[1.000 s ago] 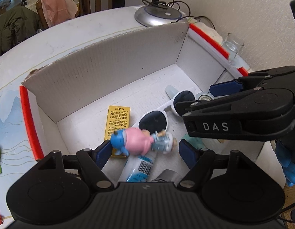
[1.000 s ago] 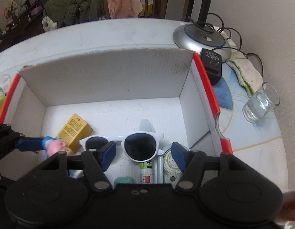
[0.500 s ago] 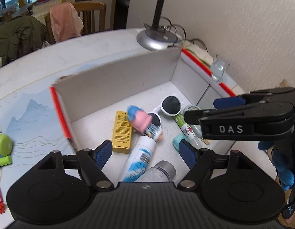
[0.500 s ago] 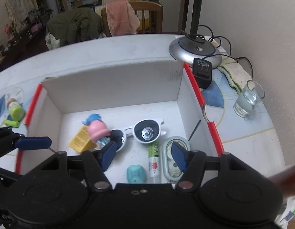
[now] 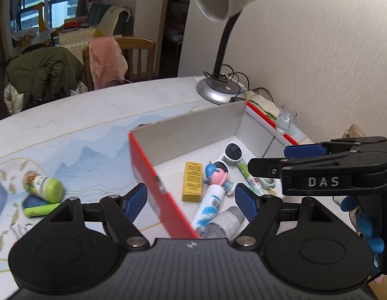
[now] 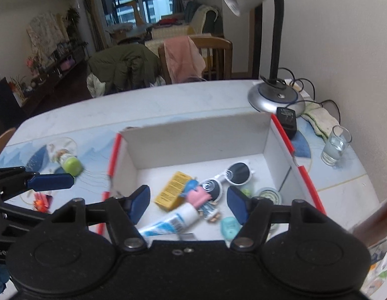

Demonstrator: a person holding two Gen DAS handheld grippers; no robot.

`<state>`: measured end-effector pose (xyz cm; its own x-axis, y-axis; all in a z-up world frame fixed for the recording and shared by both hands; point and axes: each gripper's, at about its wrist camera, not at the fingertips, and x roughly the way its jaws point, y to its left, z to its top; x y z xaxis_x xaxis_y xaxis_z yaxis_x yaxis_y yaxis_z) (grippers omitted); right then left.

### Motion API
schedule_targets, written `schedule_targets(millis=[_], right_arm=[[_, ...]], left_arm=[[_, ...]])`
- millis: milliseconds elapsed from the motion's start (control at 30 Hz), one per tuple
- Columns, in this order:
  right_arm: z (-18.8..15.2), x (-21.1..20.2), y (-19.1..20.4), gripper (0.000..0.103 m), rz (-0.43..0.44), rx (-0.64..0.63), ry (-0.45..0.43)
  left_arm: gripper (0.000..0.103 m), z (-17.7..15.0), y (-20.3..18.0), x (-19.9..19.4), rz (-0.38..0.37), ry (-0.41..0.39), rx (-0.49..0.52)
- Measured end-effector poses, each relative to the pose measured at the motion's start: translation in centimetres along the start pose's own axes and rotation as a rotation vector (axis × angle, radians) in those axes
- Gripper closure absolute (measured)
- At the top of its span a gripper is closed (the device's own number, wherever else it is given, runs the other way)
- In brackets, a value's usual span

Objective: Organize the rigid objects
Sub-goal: 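Withdraw both open tools from the box back over the mat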

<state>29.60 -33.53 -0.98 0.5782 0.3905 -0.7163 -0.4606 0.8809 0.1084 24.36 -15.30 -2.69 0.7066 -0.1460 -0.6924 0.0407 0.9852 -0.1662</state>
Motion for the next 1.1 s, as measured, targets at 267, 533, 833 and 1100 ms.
schedule_targets(millis=[267, 533, 833, 1100], right_arm=[[-1.1, -1.8, 4.3, 0.026, 0.023, -0.008, -0.055], [-2.5, -2.4, 9.9, 0.017, 0.068, -0.031, -0.098], [-3.3, -1.4, 15.9, 0.007, 0.124, -0.059, -0.107], [-3.3, 0.1, 19.8, 0.000, 0.139, -0.078, -0.102]], left_arm=[[0.026, -1.7, 4.3, -3.9, 0.028, -0.044, -0.015], [0.020, -3.3, 9.2, -7.4, 0.053, -0.085, -0.053], [0.010, -4.8, 14.4, -9.6, 0.083, -0.104, -0.082], [0.000, -7.0, 19.0, -9.9, 0.113, -0.105, -0.098]])
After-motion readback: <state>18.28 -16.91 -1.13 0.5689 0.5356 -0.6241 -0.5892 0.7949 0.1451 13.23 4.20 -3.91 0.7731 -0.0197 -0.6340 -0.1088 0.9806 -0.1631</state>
